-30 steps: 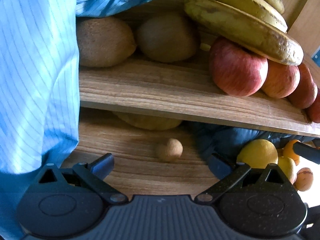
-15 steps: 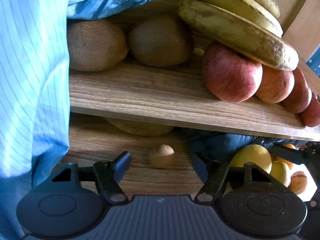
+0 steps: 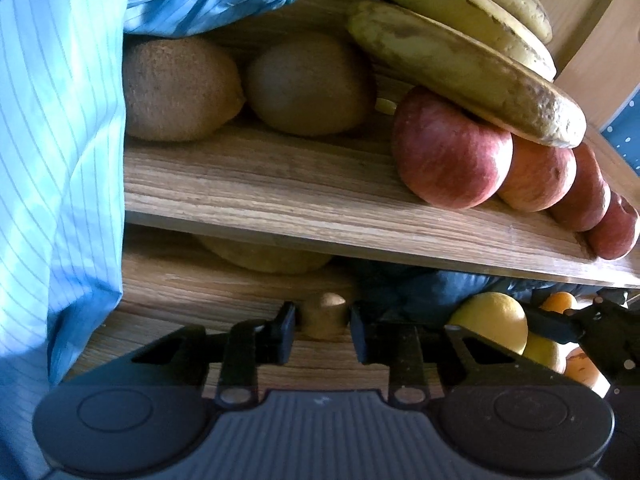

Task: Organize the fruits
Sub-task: 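Close the left tool on the small kiwi while the right tool grasps the lemon, then carry the kiwi and lemon onto the tray and open both tools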

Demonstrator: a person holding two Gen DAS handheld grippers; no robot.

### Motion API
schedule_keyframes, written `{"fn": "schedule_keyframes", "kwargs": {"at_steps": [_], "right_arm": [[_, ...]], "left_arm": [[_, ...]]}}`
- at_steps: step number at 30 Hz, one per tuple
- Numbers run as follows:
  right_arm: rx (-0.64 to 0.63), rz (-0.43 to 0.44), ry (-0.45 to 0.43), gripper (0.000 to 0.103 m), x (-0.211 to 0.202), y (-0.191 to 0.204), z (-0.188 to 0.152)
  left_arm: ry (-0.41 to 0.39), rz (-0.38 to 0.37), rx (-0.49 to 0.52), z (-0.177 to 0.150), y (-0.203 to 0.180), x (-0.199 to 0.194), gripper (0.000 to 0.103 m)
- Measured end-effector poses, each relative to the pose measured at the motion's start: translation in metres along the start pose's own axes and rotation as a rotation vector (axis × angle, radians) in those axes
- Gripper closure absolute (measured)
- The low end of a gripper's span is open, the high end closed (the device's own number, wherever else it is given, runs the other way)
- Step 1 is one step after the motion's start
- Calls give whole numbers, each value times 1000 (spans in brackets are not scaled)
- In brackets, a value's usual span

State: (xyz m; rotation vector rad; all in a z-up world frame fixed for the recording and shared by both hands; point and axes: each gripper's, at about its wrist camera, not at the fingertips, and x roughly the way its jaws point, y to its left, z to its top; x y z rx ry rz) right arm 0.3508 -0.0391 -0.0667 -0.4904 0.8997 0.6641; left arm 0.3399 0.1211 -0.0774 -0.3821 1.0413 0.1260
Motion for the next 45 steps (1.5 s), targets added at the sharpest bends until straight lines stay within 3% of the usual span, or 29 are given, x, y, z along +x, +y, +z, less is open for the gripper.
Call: {"fn": "schedule_keyframes", "kwargs": {"at_steps": [17, 34, 45], "right_arm": [[21, 4, -38, 39, -19, 6, -8], [45, 2, -79, 39, -72, 24, -23], [48, 15, -79, 39, -105, 37, -42]], "left_arm": [[-7, -30, 11, -22, 5, -17, 72], [-19, -49, 34, -61, -6, -52, 72], [17, -52, 43, -91, -21, -63, 72]]}}
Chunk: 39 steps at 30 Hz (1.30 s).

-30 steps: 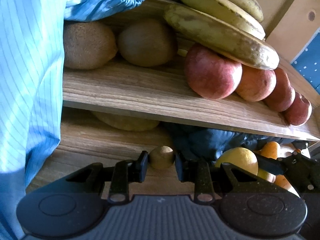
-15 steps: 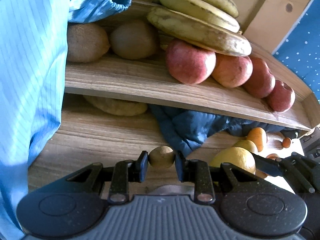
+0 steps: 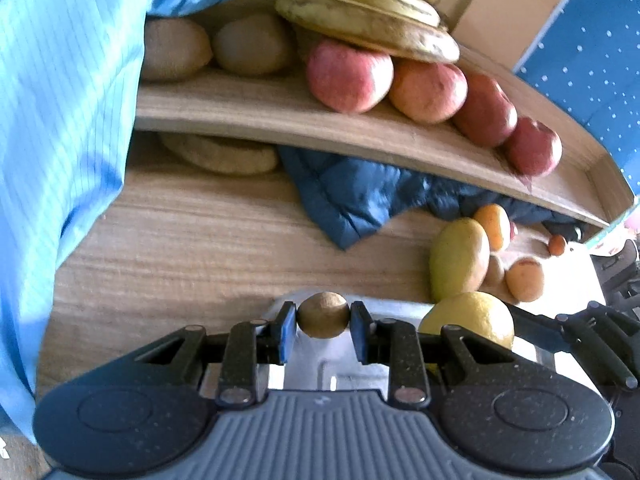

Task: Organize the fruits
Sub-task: 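Carry the kiwi and lemon onto the tray and open both tools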

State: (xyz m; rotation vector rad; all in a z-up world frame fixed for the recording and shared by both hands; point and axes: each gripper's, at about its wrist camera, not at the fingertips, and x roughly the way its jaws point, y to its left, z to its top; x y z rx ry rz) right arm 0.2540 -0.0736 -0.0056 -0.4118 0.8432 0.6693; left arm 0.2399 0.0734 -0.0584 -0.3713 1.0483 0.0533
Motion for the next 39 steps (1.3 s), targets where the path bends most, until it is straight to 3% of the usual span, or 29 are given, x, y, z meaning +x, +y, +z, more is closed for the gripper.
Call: {"fn": "schedule_keyframes", "kwargs": {"at_steps": [25, 39], "right_arm": [[40, 27, 82, 39, -30, 19, -53], [59, 20, 120, 39, -31, 25, -64]], "left_arm": [[98, 1, 22, -37, -12, -10, 72], [111, -4, 39, -49, -17, -19, 72]]}}
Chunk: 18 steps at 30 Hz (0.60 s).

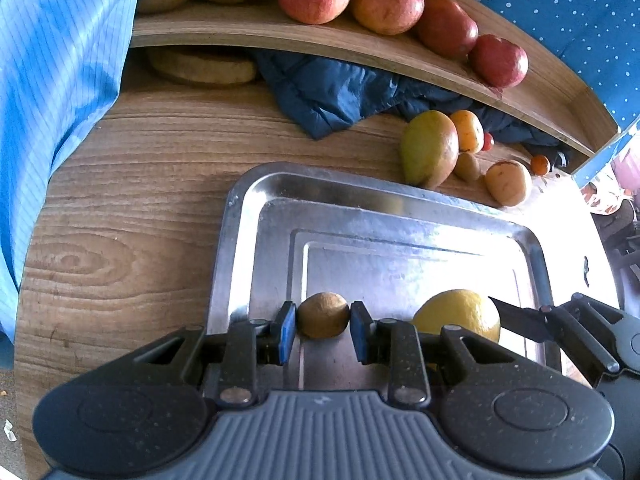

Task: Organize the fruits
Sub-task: 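Carry the kiwi and lemon onto the tray and open both tools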

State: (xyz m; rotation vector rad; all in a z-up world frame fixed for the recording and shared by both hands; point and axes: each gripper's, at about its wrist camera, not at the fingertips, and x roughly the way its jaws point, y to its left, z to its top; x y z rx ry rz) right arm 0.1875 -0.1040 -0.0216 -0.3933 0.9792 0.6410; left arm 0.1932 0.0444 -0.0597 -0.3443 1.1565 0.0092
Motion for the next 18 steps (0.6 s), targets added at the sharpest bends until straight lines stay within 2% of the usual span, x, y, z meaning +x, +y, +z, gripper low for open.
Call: {"fn": "schedule_keyframes", "kwargs": {"at_steps": [15, 18], "right_arm": [[4, -7, 2, 38, -3, 2, -2], [4, -5, 1, 37, -4, 2, -3]], "left_arm": [[-8, 13, -13, -8, -1, -6, 71], [-10, 15, -17, -9, -1, -7, 66]]}}
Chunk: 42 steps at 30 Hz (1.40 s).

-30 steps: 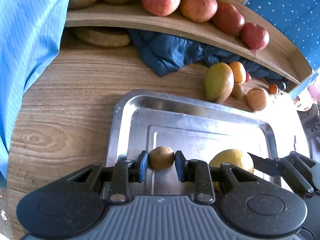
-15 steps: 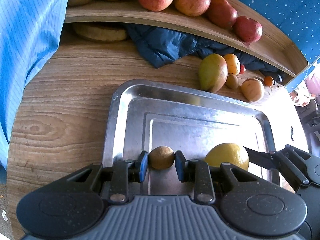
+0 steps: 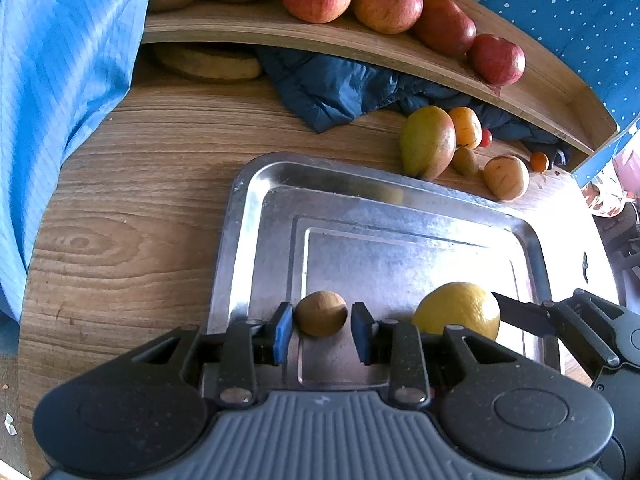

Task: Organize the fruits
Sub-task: 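Carry the kiwi and lemon onto the tray and open both tools, then lift both open tools away from the tray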

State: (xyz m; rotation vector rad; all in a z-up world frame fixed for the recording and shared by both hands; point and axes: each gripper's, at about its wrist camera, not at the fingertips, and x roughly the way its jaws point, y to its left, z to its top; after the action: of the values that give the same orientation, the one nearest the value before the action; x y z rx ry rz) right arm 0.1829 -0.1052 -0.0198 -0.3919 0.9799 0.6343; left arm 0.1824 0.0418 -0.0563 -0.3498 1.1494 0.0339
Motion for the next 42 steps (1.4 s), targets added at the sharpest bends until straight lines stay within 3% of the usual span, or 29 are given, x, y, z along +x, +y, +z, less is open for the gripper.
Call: {"fn": "schedule_keyframes", "kwargs": {"at_steps": [5, 18, 21, 25, 34, 42], "right_arm": [[11, 2, -9, 34, -4, -2, -5], [51, 24, -51, 18, -30, -6, -18], [50, 35, -54, 14, -36, -6, -22], [47, 47, -56, 12, -45, -7, -28], [84, 48, -47, 1, -60, -14, -47], [124, 9, -25, 1, -70, -25, -63]], "left_arm": [[-8, 9, -9, -4, -3, -6, 58], [-58, 49, -43, -19, -8, -39, 26], [-55, 43, -33, -24, -7, -48, 14], [-41, 56, -18, -35, -4, -58, 7], [5, 88, 5, -56, -5, -66, 1], [47, 157, 19, -66, -7, -63, 1]]}}
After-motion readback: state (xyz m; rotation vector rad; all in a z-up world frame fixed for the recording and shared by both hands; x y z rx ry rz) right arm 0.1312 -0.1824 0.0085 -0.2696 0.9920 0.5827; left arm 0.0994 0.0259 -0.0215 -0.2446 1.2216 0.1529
